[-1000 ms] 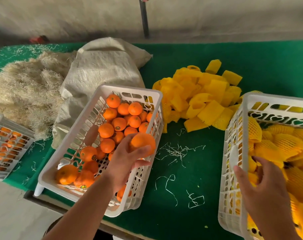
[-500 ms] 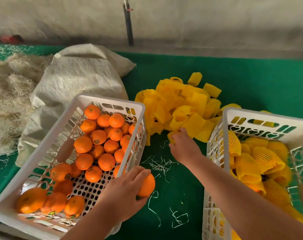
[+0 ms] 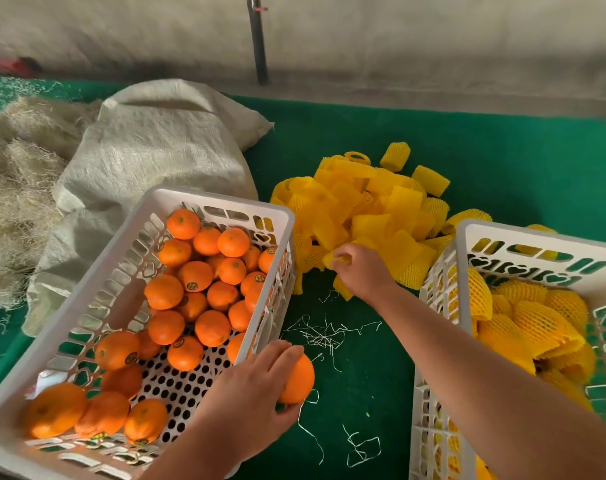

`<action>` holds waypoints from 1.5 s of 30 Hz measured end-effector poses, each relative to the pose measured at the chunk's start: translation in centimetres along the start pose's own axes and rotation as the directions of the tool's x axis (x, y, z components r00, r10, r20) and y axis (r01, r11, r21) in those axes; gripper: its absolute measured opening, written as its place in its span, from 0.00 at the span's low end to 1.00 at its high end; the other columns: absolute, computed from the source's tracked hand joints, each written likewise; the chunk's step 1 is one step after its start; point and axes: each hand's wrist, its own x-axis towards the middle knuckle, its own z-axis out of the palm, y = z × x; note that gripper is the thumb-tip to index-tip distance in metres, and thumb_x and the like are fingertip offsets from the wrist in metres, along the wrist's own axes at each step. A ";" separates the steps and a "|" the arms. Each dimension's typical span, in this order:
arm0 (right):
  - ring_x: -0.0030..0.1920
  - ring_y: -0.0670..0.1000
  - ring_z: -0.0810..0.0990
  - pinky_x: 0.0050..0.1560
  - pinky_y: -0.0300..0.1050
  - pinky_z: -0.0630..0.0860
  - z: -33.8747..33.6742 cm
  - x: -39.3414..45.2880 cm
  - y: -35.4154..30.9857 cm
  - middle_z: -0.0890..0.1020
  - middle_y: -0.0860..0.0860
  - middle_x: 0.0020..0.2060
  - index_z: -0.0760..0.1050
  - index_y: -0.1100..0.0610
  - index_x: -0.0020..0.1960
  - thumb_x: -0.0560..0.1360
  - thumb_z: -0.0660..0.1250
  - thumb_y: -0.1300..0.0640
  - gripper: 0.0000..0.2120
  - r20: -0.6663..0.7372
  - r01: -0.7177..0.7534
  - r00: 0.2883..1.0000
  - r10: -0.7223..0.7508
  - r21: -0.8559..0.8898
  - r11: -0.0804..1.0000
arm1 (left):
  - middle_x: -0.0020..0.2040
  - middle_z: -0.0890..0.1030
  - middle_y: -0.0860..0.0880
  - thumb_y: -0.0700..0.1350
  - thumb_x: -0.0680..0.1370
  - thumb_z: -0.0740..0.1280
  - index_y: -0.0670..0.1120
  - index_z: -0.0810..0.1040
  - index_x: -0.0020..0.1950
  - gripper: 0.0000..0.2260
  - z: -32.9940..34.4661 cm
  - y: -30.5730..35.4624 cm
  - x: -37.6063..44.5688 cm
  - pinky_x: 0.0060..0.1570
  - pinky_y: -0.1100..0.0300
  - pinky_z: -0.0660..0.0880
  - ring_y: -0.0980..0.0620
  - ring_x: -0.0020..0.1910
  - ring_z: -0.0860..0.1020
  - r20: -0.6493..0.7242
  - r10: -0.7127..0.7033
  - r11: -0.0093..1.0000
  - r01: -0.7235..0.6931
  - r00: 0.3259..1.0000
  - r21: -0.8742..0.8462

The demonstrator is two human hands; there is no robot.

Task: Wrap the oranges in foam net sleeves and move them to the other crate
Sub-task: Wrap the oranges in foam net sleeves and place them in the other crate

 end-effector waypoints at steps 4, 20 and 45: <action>0.37 0.45 0.83 0.39 0.40 0.78 -2.6 -6.4 -0.5 0.85 0.47 0.42 0.83 0.49 0.52 0.79 0.72 0.46 0.07 0.026 -0.091 0.995 0.092 0.569 0.818 | 0.68 0.73 0.60 0.70 0.71 0.66 0.58 0.67 0.73 0.33 0.0 0.0 0.1 0.39 0.66 0.77 0.58 0.46 0.82 -0.008 -0.025 1.000 0.025 1.000 -0.004; 0.36 0.48 0.69 0.43 0.42 0.71 -4.3 -20.1 2.0 0.74 0.53 0.40 0.79 0.57 0.56 0.76 0.76 0.52 0.13 0.382 -0.363 0.924 0.011 0.869 0.336 | 0.64 0.66 0.77 0.72 0.65 0.73 0.69 0.55 0.77 0.45 -3.1 7.8 -4.6 0.44 0.72 0.74 0.68 0.51 0.76 -0.016 -0.024 0.923 0.016 1.000 -0.386; 0.40 0.47 0.77 0.35 0.39 0.70 -3.9 -25.3 -0.5 0.80 0.47 0.52 0.73 0.48 0.58 0.76 0.69 0.64 0.16 0.026 0.296 0.954 -0.299 -0.249 0.922 | 0.54 0.76 0.58 0.67 0.68 0.66 0.58 0.64 0.68 0.32 -3.0 11.0 -6.8 0.46 0.55 0.77 0.54 0.46 0.77 0.215 -0.093 0.972 0.042 0.972 0.231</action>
